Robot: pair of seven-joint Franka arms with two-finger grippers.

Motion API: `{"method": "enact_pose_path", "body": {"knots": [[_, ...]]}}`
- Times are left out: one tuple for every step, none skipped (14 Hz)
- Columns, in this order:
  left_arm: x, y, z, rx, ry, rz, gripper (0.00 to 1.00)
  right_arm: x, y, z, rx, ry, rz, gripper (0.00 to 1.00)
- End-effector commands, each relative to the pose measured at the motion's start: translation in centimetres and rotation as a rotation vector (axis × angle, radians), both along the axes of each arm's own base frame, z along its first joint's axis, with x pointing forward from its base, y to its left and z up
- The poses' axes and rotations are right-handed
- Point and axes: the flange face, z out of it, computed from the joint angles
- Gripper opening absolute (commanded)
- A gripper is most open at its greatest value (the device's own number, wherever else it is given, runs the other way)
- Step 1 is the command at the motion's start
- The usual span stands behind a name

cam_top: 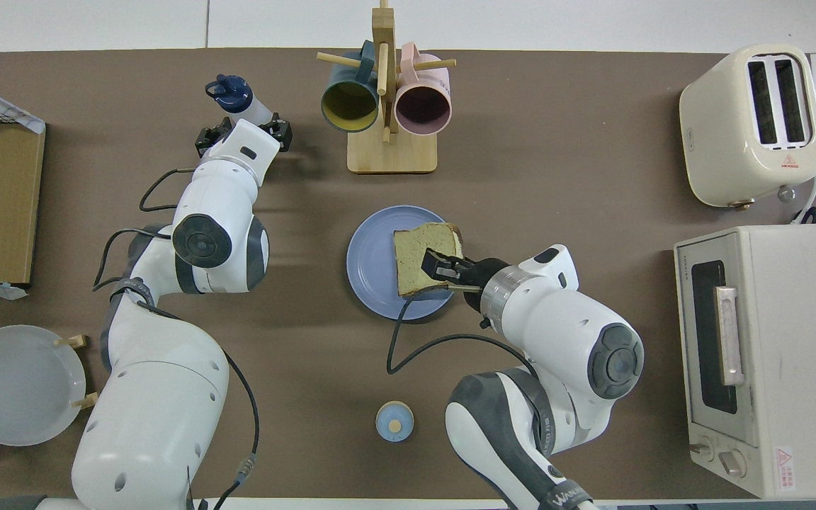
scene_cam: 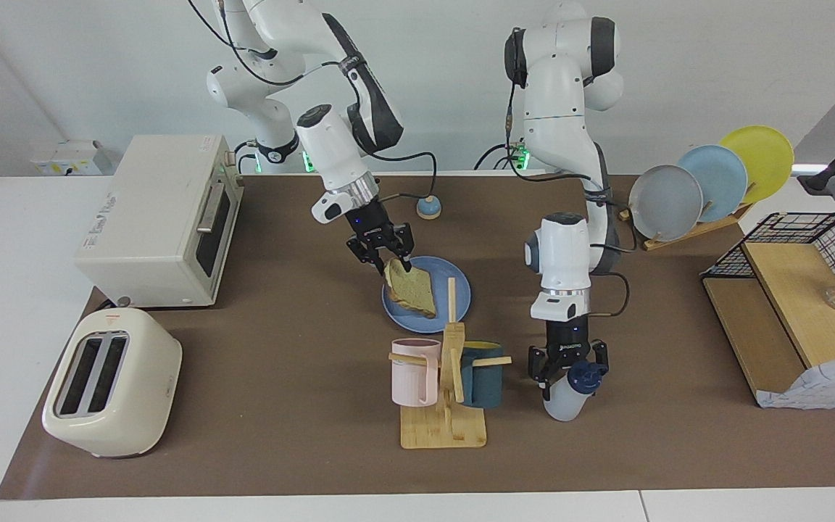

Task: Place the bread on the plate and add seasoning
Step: 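Open the right gripper off the bread while the left gripper lifts the bottle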

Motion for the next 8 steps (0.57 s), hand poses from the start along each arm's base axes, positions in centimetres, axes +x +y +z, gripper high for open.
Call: {"method": "enact_pose_path", "body": {"knots": [[1.4,0.2,0.2,0.017,-0.02,-0.024,0.0,0.9,0.3,1.7,0.025,-0.001,0.016,1.0],[1.3,-0.2,0.1,0.014,-0.02,-0.034,0.0,1.6,0.5,2.4,0.031,0.016,0.026,1.0],[1.5,0.5,0.0,0.015,-0.021,-0.025,0.0,2.5,0.4,3.4,0.041,0.055,0.044,1.0],[1.5,0.2,0.3,0.004,-0.025,-0.026,0.0,3.4,0.1,4.5,0.043,0.083,0.06,1.0],[1.7,0.4,1.0,0.0,-0.033,-0.026,0.0,4.1,-0.6,5.3,0.046,0.118,0.071,1.0],[1.7,0.5,1.6,0.002,-0.033,-0.029,0.0,4.8,-1.4,6.2,0.046,0.152,0.084,1.0],[1.4,0.1,2.9,-0.001,-0.041,-0.046,0.0,5.3,-1.7,7.2,0.03,0.18,0.111,1.0],[1.0,-0.5,3.1,0.043,-0.04,-0.096,0.0,5.6,-1.9,7.9,0.001,0.199,0.141,1.0]]}}
